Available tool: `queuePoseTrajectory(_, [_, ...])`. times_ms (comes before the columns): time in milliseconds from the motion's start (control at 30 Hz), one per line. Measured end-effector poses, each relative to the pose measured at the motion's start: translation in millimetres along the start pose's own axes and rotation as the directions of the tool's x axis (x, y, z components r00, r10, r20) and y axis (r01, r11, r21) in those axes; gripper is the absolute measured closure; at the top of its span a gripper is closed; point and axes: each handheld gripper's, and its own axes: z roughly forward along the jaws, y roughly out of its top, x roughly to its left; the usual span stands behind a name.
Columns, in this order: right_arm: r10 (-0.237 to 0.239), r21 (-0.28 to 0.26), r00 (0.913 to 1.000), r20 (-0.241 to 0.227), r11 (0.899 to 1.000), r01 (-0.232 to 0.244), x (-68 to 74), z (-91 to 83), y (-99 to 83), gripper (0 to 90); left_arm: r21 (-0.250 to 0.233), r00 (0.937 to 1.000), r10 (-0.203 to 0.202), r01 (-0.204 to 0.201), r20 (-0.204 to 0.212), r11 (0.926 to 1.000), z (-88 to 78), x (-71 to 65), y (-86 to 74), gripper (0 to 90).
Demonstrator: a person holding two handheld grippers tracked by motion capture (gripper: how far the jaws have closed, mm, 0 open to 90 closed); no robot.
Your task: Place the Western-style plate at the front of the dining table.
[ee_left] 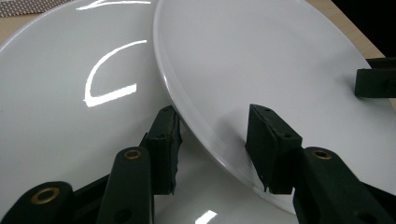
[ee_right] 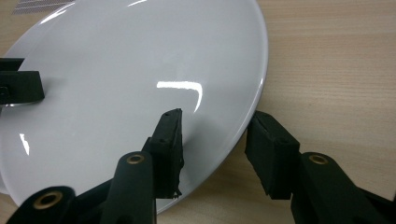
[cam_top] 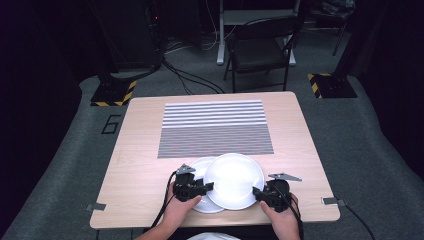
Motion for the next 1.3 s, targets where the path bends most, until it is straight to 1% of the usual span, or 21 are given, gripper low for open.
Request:
queuePoseTrajectory(133, [0.013, -0.001, 0.9999, -0.006, 1.000, -0.013, -0.9, -2.6, 1.5, 60.3, 0.000, 0.9999, -0.006, 0.006, -0.009, 1.0000, -0.6, 3.3, 0.4, 57.0])
queuePoseTrajectory(200, [0.015, -0.006, 0.9999, -0.005, 1.000, -0.015, -2.7, -3.9, 2.1, 62.1, -0.005, 0.9999, -0.015, 0.015, -0.002, 0.9999, -1.3, 3.6, 0.6, 58.2])
queuePoseTrajectory(267, [0.030, 0.001, 0.9995, -0.005, 1.000, -0.030, -3.9, -2.8, 1.8, 61.9, -0.014, 0.9999, -0.010, 0.010, -0.002, 0.9998, -2.0, 2.8, 0.8, 59.2])
queuePoseTrajectory(367, [0.029, 0.005, 0.9995, -0.009, 1.000, -0.029, -5.1, -2.4, 1.7, 61.9, -0.016, 0.9999, -0.014, 0.014, 0.000, 0.9998, -2.2, 2.9, 1.1, 59.6])
queuePoseTrajectory(433, [0.028, 0.002, 0.9996, -0.003, 1.000, -0.028, -4.4, -2.2, 1.7, 61.8, -0.017, 0.9999, -0.014, 0.014, -0.006, 0.9998, -2.0, 2.0, 1.2, 59.6])
queuePoseTrajectory(600, [0.031, -0.003, 0.9995, 0.003, 1.000, -0.031, -3.2, -1.9, 1.1, 61.6, -0.012, 0.9997, -0.024, 0.024, -0.006, 0.9996, -2.0, 1.8, 1.1, 59.7])
queuePoseTrajectory(700, [0.031, -0.006, 0.9995, 0.005, 1.000, -0.031, -3.1, -1.7, 1.0, 61.7, -0.012, 0.9998, -0.020, 0.020, -0.009, 0.9997, -2.2, 1.7, 1.4, 59.6])
queuePoseTrajectory(733, [0.043, -0.004, 0.9991, 0.005, 0.999, -0.043, -1.9, -1.9, 1.2, 61.9, -0.014, 0.9997, -0.023, 0.023, -0.009, 0.9996, -2.8, 0.8, 1.9, 59.7])
queuePoseTrajectory(867, [0.034, -0.011, 0.9994, 0.007, 0.999, -0.034, -0.7, -2.2, 1.4, 62.3, -0.025, 0.9998, -0.018, 0.018, -0.013, 0.9995, -4.1, 0.1, 2.8, 60.4])
queuePoseTrajectory(933, [0.034, -0.013, 0.9994, 0.007, 0.999, -0.033, 0.5, -2.3, 1.6, 62.2, -0.027, 0.9997, -0.014, 0.013, -0.018, 0.9995, -5.1, 0.0, 3.7, 60.6])
queuePoseTrajectory(967, [0.037, -0.014, 0.9993, 0.004, 0.999, -0.037, 1.4, -2.0, 2.3, 62.2, -0.034, 0.9997, -0.018, 0.017, -0.018, 0.9993, -5.4, 0.6, 4.5, 60.7])
queuePoseTrajectory(1300, [0.058, -0.013, 0.9983, -0.009, 0.998, -0.058, 4.2, 0.5, 5.4, 62.0, -0.047, 0.9992, -0.031, 0.029, -0.025, 0.9985, -9.0, 1.9, 8.7, 60.6])
